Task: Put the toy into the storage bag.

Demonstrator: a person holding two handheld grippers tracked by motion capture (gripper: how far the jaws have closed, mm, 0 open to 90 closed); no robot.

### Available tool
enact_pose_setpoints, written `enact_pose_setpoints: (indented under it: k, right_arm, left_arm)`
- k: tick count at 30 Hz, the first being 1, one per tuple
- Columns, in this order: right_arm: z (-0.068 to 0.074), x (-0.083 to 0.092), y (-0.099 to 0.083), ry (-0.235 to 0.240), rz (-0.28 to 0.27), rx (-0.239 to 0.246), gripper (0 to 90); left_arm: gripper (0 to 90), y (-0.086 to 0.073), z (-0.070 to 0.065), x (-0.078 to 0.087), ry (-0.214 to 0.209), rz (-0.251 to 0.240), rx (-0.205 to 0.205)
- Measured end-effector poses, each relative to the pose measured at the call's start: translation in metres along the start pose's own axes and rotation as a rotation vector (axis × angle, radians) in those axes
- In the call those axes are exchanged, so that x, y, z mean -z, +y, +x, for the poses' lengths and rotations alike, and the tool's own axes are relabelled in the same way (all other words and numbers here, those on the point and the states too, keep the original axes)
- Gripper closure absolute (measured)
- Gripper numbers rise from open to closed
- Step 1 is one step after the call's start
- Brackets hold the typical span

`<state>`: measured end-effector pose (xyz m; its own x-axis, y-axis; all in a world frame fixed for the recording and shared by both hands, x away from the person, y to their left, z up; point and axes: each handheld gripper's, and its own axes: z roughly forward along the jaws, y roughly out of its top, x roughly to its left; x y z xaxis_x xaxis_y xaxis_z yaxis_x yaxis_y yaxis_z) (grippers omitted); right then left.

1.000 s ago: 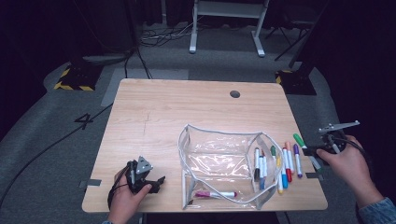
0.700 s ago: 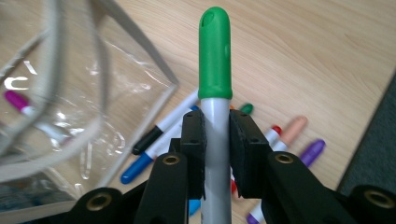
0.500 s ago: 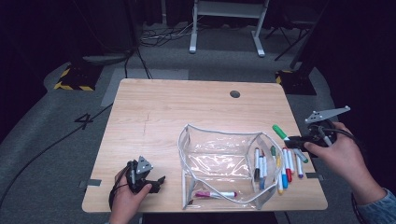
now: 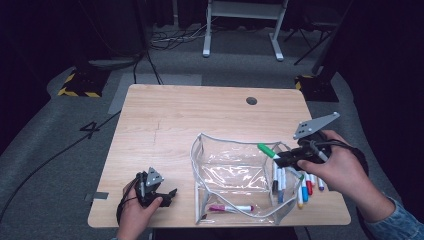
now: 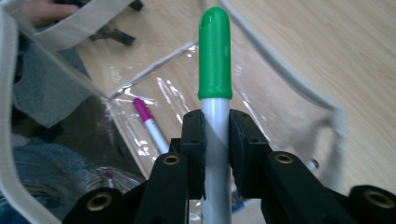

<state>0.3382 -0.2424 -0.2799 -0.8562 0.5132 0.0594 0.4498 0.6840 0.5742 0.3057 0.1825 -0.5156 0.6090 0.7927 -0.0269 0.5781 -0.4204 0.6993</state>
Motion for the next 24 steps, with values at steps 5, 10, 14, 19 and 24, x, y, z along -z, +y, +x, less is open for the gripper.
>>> enact_pose_setpoints:
  k: [5,10,14,19,24]
  right_arm:
    - [0.02,-0.016,0.015,0.069,0.032,0.076,77.2]
    - [0.036,-0.035,0.025,0.133,0.071,0.12,77.2]
    - [0.047,-0.049,0.031,0.166,0.108,0.158,77.2]
    - [0.055,-0.066,0.036,0.199,0.152,0.193,77.2]
    - [0.06,-0.083,0.039,0.214,0.213,0.239,77.2]
  left_arm:
    - [14.5,0.0,0.0,0.0,0.0,0.0,0.0]
    - [14.6,0.0,0.0,0.0,0.003,0.002,-0.006]
    - [14.6,0.0,0.0,0.0,0.003,0.002,-0.006]
    - [14.6,0.0,0.0,0.0,0.003,0.001,-0.005]
    - [14.6,0.0,0.0,0.0,0.002,0.002,-0.006]
